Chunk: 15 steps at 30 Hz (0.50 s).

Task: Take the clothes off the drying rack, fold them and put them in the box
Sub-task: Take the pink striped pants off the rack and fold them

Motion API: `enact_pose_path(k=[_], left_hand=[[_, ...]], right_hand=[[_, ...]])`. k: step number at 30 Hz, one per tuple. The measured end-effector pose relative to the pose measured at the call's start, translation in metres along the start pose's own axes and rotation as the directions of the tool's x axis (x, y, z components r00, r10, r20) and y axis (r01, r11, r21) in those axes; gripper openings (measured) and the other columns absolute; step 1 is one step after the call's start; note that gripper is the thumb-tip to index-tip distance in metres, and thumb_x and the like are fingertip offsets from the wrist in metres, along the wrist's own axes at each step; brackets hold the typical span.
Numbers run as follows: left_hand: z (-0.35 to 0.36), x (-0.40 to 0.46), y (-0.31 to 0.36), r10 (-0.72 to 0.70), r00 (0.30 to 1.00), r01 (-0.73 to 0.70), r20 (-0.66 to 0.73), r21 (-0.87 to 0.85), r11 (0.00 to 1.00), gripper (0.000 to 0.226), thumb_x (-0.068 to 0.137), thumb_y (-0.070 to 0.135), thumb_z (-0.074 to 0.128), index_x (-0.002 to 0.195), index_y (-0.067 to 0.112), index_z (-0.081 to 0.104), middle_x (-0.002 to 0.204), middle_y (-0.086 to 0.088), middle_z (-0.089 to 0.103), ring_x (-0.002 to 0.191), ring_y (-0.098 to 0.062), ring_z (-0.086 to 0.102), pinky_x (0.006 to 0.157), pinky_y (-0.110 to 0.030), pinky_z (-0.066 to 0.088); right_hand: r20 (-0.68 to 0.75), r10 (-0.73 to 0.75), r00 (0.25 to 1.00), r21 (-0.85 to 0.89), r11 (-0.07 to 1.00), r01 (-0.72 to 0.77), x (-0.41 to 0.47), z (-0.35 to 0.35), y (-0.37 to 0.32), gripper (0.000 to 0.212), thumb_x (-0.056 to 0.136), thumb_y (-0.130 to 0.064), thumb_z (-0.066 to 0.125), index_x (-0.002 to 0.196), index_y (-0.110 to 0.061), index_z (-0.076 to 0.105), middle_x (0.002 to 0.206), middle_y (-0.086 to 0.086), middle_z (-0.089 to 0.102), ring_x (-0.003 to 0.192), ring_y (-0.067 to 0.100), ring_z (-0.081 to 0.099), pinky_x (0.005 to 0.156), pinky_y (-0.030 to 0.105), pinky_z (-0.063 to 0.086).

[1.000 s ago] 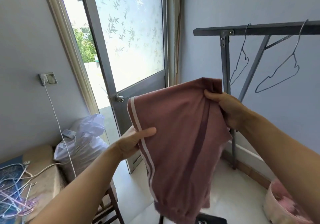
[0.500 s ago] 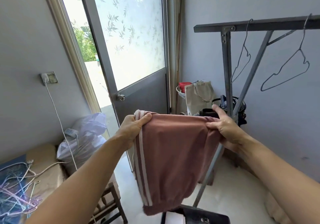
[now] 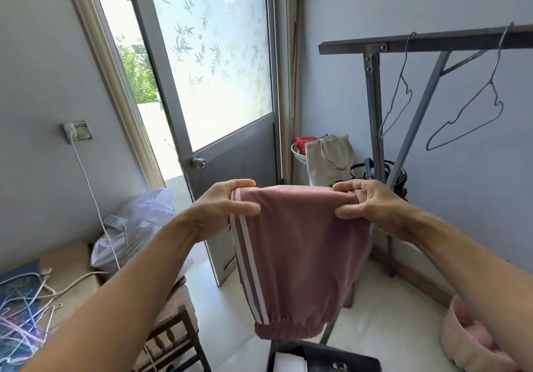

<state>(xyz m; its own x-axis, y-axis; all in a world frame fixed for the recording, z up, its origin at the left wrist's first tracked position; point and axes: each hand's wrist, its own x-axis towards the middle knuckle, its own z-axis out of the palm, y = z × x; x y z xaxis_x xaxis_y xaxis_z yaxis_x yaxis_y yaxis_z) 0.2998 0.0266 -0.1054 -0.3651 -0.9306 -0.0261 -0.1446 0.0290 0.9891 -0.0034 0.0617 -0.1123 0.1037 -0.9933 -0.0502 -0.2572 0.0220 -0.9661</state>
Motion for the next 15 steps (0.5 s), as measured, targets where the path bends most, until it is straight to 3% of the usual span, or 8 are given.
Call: enact_pose_path(k=[2,4,7,9,10,12,15], left_hand=[[-0.002,0.001,0.000,-0.012,1.000,0.006,0.019,0.297,0.955,0.066,0.057,0.004,0.078,0.120,0.008,0.058,0.097,-0.007,0.063,0.082,-0.011,0.064,0.071,-0.023,0.055],[-0.003,0.003,-0.001,0.048,0.998,-0.057,0.029,0.532,0.845,0.051,0.064,0.007,0.076,0.114,0.010,0.062,0.097,-0.005,0.065,0.084,-0.011,0.062,0.074,-0.026,0.055],[-0.002,0.006,-0.004,0.130,0.988,-0.141,0.079,0.792,0.593,0.014,0.083,0.011,0.065,0.080,0.024,0.066,0.078,0.007,0.063,0.077,-0.013,0.060,0.070,-0.030,0.050],[-0.003,0.005,-0.006,0.146,0.988,-0.115,0.043,0.842,0.527,0.031,0.086,0.019,0.061,0.057,0.026,0.052,0.064,0.009,0.052,0.069,-0.013,0.051,0.060,-0.028,0.040],[-0.004,0.004,-0.008,0.168,0.986,-0.111,0.023,0.835,0.539,0.033,0.084,0.025,0.062,0.053,0.026,0.050,0.065,0.007,0.050,0.071,-0.013,0.049,0.060,-0.027,0.038],[-0.009,0.003,-0.011,0.207,0.978,-0.126,-0.025,0.719,0.684,0.026,0.076,0.040,0.064,0.058,0.022,0.064,0.075,-0.006,0.057,0.078,-0.013,0.054,0.065,-0.028,0.043],[-0.009,-0.002,-0.014,0.105,0.986,-0.083,-0.131,0.165,0.983,0.032,0.074,0.034,0.071,0.085,0.004,0.069,0.076,-0.010,0.062,0.070,-0.018,0.060,0.066,-0.031,0.050]], right_hand=[[0.058,-0.001,0.998,-0.236,0.972,0.015,0.002,-0.003,0.001,0.048,0.077,0.014,0.068,0.119,-0.005,0.057,0.092,0.003,0.070,0.080,0.008,0.067,0.068,0.018,0.051],[0.048,-0.012,0.999,-0.494,0.869,0.035,0.004,-0.006,0.002,0.040,0.079,0.005,0.067,0.113,-0.016,0.060,0.089,0.000,0.069,0.085,0.011,0.067,0.071,0.020,0.050],[-0.017,-0.073,0.997,-0.744,0.667,0.036,0.004,-0.005,-0.002,0.020,0.078,-0.004,0.063,0.086,-0.022,0.067,0.081,-0.001,0.067,0.083,0.014,0.063,0.067,0.024,0.048],[-0.058,-0.123,0.991,-0.791,0.611,0.029,0.001,-0.004,-0.007,0.014,0.078,-0.008,0.062,0.071,-0.019,0.066,0.069,-0.001,0.063,0.073,0.015,0.059,0.058,0.025,0.041],[-0.072,-0.136,0.988,-0.785,0.619,0.029,-0.001,-0.007,-0.008,0.014,0.078,-0.011,0.064,0.068,-0.020,0.066,0.066,-0.001,0.061,0.070,0.014,0.058,0.056,0.025,0.039],[-0.079,-0.139,0.987,-0.668,0.742,0.051,-0.002,-0.016,-0.008,0.014,0.078,-0.017,0.071,0.065,-0.022,0.069,0.065,0.001,0.063,0.067,0.013,0.058,0.057,0.025,0.041],[-0.097,-0.101,0.990,-0.242,0.967,0.075,-0.004,-0.023,-0.005,0.003,0.082,-0.022,0.075,0.083,-0.021,0.078,0.076,0.002,0.072,0.075,0.014,0.064,0.070,0.027,0.046]])
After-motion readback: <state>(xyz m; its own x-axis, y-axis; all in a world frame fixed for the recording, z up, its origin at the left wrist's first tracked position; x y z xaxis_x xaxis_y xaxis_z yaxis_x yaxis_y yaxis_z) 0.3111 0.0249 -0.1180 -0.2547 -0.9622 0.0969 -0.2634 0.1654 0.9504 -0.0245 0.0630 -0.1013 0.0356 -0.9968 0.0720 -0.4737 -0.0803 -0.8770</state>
